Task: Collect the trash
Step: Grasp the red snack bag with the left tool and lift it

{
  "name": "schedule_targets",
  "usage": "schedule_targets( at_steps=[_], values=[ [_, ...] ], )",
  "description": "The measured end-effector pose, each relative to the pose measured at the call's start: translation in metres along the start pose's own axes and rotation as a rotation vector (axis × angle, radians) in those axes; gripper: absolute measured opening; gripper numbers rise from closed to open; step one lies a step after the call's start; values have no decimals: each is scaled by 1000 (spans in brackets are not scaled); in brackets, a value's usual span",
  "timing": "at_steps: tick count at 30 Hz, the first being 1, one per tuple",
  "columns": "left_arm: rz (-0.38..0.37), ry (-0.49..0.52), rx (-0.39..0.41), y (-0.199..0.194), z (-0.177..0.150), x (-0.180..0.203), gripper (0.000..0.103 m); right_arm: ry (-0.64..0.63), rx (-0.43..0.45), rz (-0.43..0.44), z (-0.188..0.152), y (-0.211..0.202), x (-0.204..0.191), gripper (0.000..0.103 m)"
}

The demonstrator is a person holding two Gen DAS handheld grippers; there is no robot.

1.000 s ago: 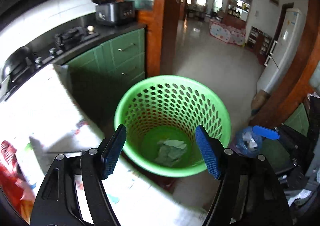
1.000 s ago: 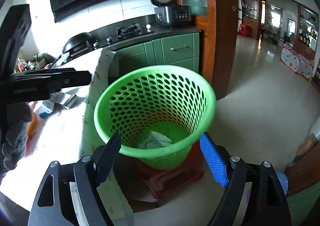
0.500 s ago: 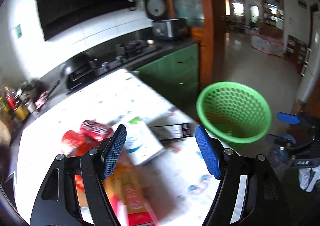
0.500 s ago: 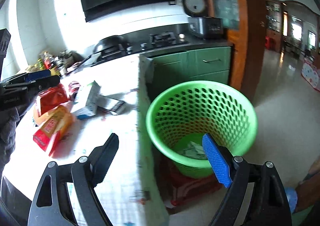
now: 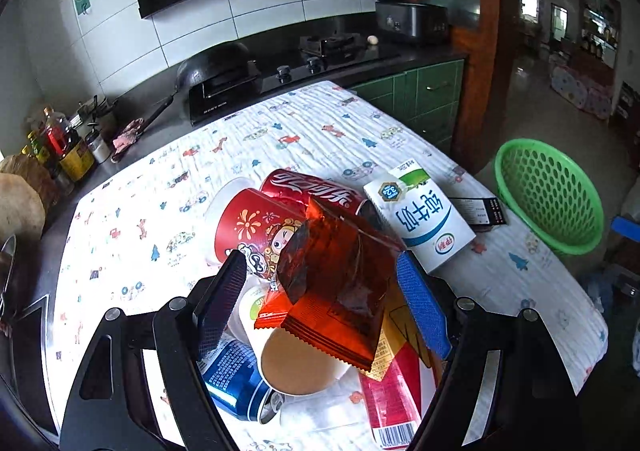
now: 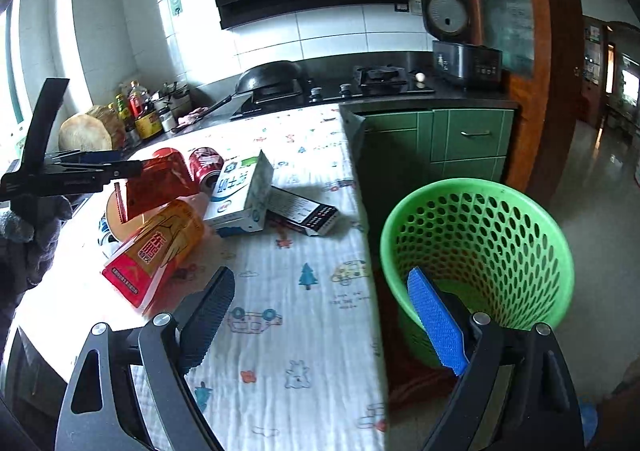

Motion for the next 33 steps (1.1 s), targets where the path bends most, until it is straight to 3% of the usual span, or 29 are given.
schedule_targets(
  at_steps=[8, 12, 21, 23, 33],
  values=[
    [-46, 6, -46, 16, -8, 1, 75, -16, -9, 15, 0, 9, -14, 85],
    [-57, 13, -51, 17, -9, 2, 58, -10, -14, 7, -1, 12, -11, 85],
    [-71, 49, -24, 12, -10, 10, 30, -6, -34, 31, -3, 15, -23, 85],
    [-76, 43, -18, 10, -10, 9, 21, -8, -47, 48, -4, 18, -32, 85],
    [-113, -5, 60, -21, -6, -7, 19, 48, -194, 247, -1, 58, -102, 85]
  ],
)
Point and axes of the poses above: each gripper's, at about its wrist camera, not at the fingertips, and y roughly the way its jaws point, x to its right, z to its top, the point moved 4 cm from there along y, roughly the way its jaws point, and after that the axes turned 7 degrees about x, right-handed, at the moved point
